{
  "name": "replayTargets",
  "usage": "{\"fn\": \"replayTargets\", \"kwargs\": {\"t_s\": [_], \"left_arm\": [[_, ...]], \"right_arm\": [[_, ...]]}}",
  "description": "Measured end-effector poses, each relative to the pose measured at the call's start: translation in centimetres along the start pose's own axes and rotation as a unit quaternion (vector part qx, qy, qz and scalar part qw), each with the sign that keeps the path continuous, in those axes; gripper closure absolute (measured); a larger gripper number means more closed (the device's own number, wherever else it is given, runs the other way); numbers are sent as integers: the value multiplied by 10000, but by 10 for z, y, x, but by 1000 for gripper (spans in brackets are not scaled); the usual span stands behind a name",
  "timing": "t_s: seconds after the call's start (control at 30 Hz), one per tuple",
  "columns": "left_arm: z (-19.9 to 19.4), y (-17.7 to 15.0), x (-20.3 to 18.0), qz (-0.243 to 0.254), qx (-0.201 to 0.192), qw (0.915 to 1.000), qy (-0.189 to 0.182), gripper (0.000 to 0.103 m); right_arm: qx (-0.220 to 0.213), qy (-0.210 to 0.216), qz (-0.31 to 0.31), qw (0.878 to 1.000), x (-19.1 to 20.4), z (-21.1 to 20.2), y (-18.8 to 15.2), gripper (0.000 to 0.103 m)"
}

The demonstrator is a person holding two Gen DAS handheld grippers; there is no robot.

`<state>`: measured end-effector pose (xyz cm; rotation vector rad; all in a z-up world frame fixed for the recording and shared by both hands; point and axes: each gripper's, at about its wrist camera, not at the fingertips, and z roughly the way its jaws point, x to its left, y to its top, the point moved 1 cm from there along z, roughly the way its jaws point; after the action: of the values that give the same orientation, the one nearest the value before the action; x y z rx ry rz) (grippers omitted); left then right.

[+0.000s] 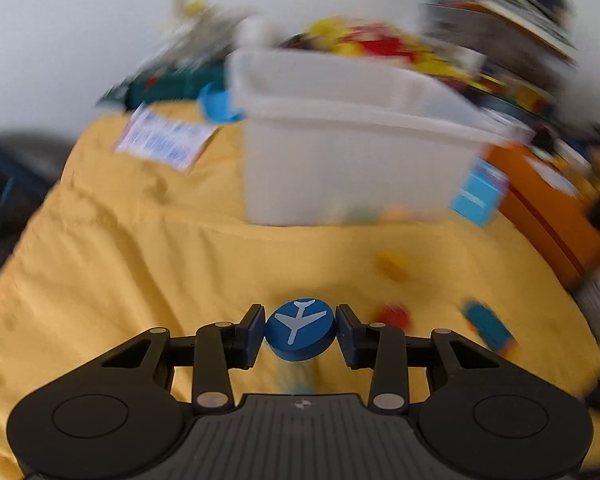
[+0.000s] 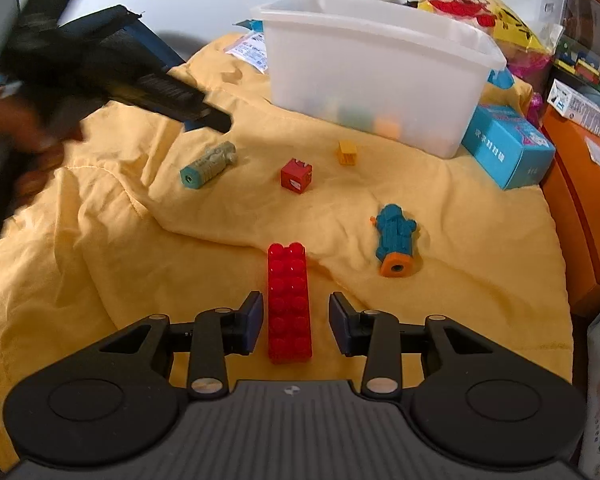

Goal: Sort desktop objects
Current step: 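Grasp the blue airplane-print round block with the left gripper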

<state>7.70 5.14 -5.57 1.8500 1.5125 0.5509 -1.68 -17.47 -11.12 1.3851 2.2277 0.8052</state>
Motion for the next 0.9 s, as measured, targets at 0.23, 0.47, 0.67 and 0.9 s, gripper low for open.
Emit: {"fn": "replayTargets", "kwargs": {"t_s": [0.23, 0.47, 0.67, 0.9], "left_arm": [[-40, -66, -42, 952, 167, 9953, 18, 61], [-34, -93, -47, 754, 422, 9962, 93, 59], [-33, -94, -44, 591, 468, 9971, 47, 58], [-33, -98, -42, 453, 448, 9979, -106, 61]], "right_arm": [[24, 68, -108, 9999, 4, 4, -1, 60], [93, 3, -326, 9994, 12, 10, -5, 60], [85, -48, -354, 9993, 11, 9, -5, 60], [100, -77, -308, 9994, 8, 12, -6, 61]]}}
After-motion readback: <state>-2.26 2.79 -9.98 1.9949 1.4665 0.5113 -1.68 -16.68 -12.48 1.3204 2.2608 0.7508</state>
